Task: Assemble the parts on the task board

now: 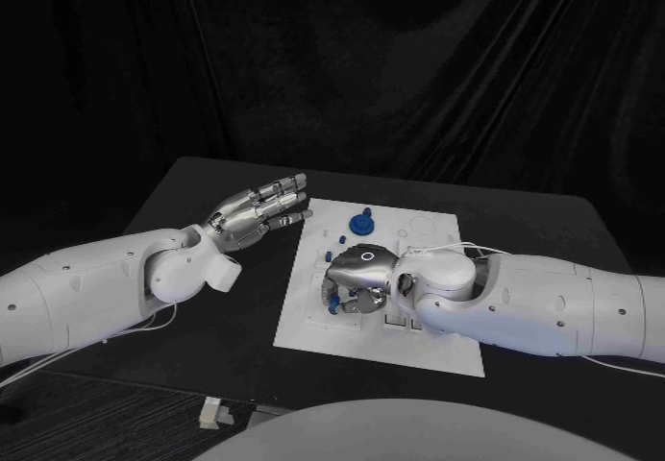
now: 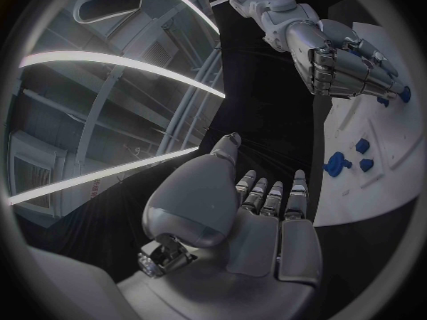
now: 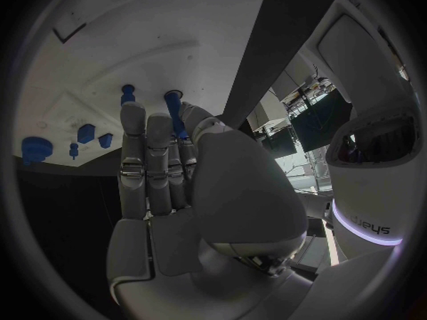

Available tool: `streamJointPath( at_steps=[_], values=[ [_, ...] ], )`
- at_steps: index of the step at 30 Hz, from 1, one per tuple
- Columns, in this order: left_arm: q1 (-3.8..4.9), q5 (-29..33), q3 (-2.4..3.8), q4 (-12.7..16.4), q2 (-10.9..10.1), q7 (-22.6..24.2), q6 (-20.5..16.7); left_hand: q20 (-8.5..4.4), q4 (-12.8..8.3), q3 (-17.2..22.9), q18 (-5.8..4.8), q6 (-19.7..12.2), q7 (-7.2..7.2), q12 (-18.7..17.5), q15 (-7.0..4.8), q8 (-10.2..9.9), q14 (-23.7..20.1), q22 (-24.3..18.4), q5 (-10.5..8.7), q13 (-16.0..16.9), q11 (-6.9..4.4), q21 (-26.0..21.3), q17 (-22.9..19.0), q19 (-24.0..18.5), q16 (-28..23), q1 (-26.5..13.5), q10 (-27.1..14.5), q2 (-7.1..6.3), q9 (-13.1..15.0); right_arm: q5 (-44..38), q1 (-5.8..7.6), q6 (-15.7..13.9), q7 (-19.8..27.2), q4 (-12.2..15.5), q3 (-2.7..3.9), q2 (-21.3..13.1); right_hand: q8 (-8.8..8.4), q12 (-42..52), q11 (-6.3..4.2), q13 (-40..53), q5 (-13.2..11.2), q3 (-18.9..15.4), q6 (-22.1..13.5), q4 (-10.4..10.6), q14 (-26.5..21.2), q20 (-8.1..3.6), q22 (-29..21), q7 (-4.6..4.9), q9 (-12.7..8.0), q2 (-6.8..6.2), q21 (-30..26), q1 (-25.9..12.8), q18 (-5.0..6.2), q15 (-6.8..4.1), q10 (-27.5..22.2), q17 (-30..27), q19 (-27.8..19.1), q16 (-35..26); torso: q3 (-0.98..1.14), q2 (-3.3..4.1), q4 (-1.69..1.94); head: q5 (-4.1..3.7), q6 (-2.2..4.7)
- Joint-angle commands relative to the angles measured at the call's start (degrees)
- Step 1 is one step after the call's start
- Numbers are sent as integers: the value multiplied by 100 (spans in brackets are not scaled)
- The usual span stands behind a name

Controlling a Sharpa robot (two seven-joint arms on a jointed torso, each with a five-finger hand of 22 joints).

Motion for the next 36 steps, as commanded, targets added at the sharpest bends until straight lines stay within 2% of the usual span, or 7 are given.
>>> streamJointPath(
  at_steps=[1,22,27,29,32,34,36],
  values=[
    [-10,38,5,-2,23,47,91,-10,4,-15,59,0,37,-10,29,24,-2,6,28,-8,-9,-4,5,-3,24,-35,-24,28,8,-60,-60,238,-70,-37,-33,-6,-44,19,-160,7,32,34,-35,-18,-46,-2,282,-2,-5,-15,-32,66,-54,17,199,-14,-40,-43,4,9,4,-6,-1],
    [-23,38,5,-44,50,-8,136,-4,4,-10,58,33,47,-13,37,39,-1,7,27,-8,-10,-1,6,1,26,-35,-27,37,13,-60,-83,381,-146,-11,-33,-38,-114,-36,-138,13,32,69,-92,-61,-144,7,254,23,-14,-31,-153,33,-39,36,192,-121,-140,-147,3,4,4,-4,-1],
    [-27,38,5,-46,56,-14,144,-2,5,-8,58,43,50,-17,38,44,-1,9,27,-9,-8,1,6,4,27,-35,-30,40,15,-60,-85,374,-190,-24,-33,-43,-522,-320,47,-31,-203,70,-784,-10,-444,95,147,140,-176,-143,-666,-169,-19,195,-343,-424,-442,-417,4,4,4,0,-1],
    [-28,38,5,-49,56,-17,144,-2,5,-8,58,43,50,-17,38,44,-1,9,27,-9,-8,1,6,4,27,-35,-30,40,15,-60,-86,346,-201,-27,-33,-46,-530,-699,206,-7,-528,-115,-1884,7,-627,150,127,-290,-428,-220,-739,-306,-21,222,-1347,-437,-594,-444,3,4,0,7,-1],
    [-30,38,5,-55,55,-19,144,-2,5,-8,58,43,50,-17,38,44,-1,9,27,-9,-8,1,6,4,27,-35,-30,40,15,-60,-87,271,-188,-31,-33,-55,-588,-721,276,11,-745,-547,-2946,118,-836,222,113,-548,-649,-205,-844,-330,-1,276,-2120,-426,-743,-409,1,3,-1,8,-1],
    [-31,38,5,-57,56,-20,144,-2,5,-8,58,43,50,-17,38,44,-1,9,27,-9,-8,1,6,4,27,-35,-30,40,15,-60,-87,213,-167,-30,-33,-65,-592,-653,284,28,-769,-682,-3153,231,-864,250,110,-584,-694,-219,-870,-266,1,275,-2247,-428,-759,-386,1,4,2,7,-1],
    [-32,38,5,-60,56,-20,144,-1,5,-5,58,54,56,-19,38,50,-1,7,26,-10,-5,2,5,4,25,-36,-33,44,17,-60,-87,78,-110,-25,-33,-90,-620,-569,291,26,-843,-944,-3691,641,-901,267,102,-736,-800,-351,-918,-107,35,313,-2570,-442,-774,-350,2,5,8,-1,-1]
  ],
)
